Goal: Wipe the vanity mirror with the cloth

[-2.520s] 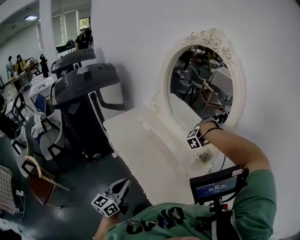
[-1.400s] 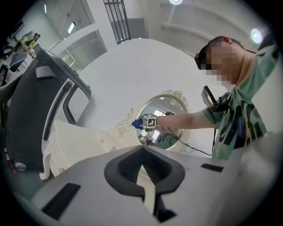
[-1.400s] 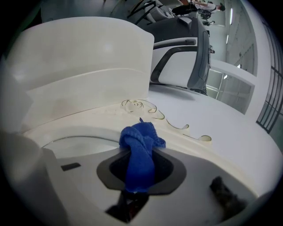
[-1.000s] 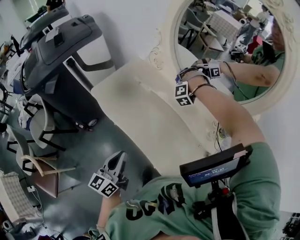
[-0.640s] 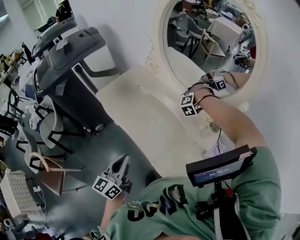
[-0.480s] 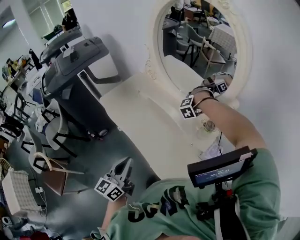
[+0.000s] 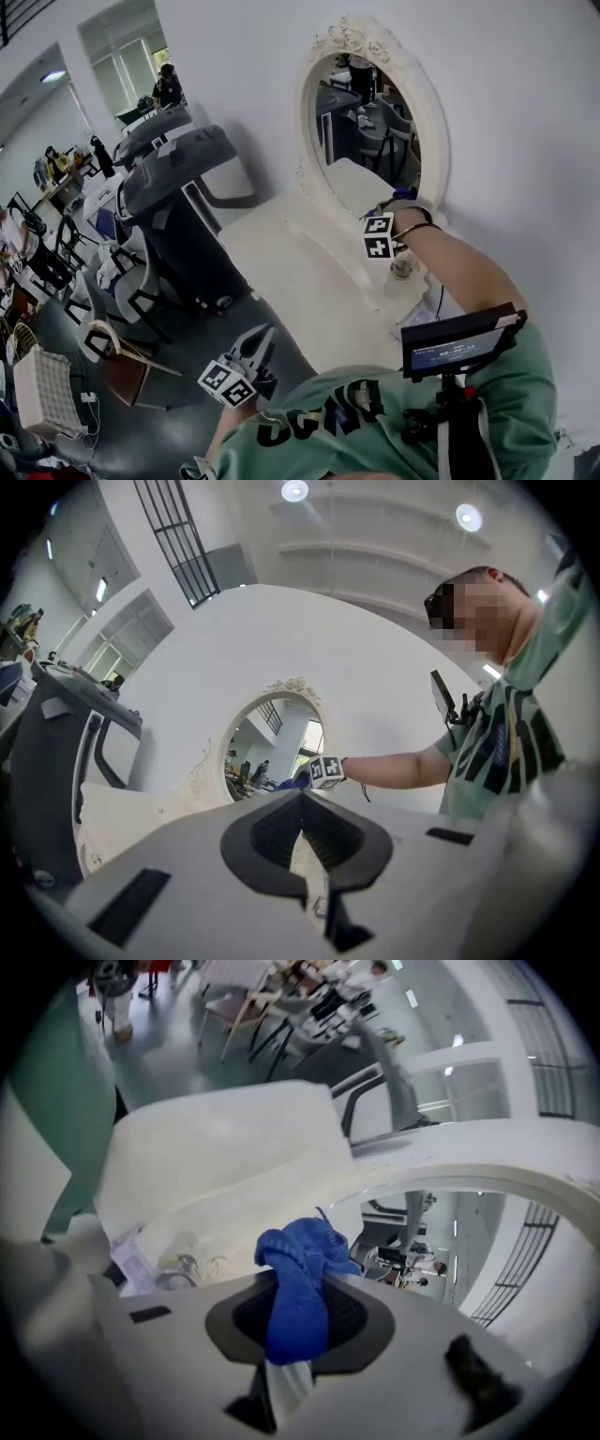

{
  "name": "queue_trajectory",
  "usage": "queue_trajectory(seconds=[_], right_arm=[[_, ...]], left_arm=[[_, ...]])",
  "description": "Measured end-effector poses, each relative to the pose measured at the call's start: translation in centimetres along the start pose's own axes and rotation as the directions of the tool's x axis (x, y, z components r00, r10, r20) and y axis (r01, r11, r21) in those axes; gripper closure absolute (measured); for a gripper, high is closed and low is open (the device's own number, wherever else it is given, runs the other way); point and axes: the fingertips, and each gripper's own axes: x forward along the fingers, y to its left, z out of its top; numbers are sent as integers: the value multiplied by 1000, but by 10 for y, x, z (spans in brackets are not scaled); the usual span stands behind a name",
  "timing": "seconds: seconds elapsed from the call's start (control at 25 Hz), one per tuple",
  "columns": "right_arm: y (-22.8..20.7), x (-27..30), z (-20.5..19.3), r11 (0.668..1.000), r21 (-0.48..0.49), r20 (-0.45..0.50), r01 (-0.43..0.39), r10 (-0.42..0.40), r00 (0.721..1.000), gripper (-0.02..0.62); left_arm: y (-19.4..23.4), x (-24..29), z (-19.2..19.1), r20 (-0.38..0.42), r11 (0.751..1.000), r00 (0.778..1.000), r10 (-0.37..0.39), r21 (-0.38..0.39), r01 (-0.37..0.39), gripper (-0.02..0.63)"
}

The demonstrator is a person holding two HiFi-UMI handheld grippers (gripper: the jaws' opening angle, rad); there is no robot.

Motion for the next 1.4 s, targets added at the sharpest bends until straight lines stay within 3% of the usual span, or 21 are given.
queue_trajectory(seconds=[0.08,0.16,0.28,0.36,0.48,0.68,0.76,0.84,0.92,1.0,1.24,1.4], right_arm=[[4,-50,4,992,111,155,55,-72,985,523],[19,-96,3,976,207,289,71,-130,948,523],[55,-141,-2,933,360,452,-7,-168,876,522],[81,-163,-12,878,471,527,-90,-197,827,522],[120,-182,-24,744,612,618,-269,-238,749,522],[181,-186,-34,442,735,671,-514,-365,645,522],[188,-187,-44,333,752,658,-570,-434,615,522],[188,-184,-55,265,764,634,-588,-476,609,523],[185,-183,-64,239,778,611,-581,-502,612,523],[181,-186,-66,241,787,598,-567,-520,609,524],[163,-187,-59,323,785,613,-528,-522,593,525],[160,-186,-53,349,778,625,-522,-510,591,525]], left_arm=[[-14,14,11,1,999,999,-45,24,45,600],[-25,31,19,-10,995,996,-92,39,93,600],[-35,64,23,-43,983,984,-174,48,176,600],[-46,86,24,-63,971,971,-231,44,234,600],[-66,116,23,-91,950,948,-305,32,309,600],[-99,147,0,-172,914,900,-402,-19,404,600],[-110,155,-8,-201,901,881,-428,-26,432,600],[-113,163,-13,-222,894,869,-442,-28,447,600],[-112,166,-15,-230,893,866,-443,-33,448,600],[-111,166,-16,-232,895,867,-441,-34,446,600],[-102,171,-14,-221,905,880,-420,-28,425,600],[-96,167,-15,-219,913,888,-403,-31,407,600]])
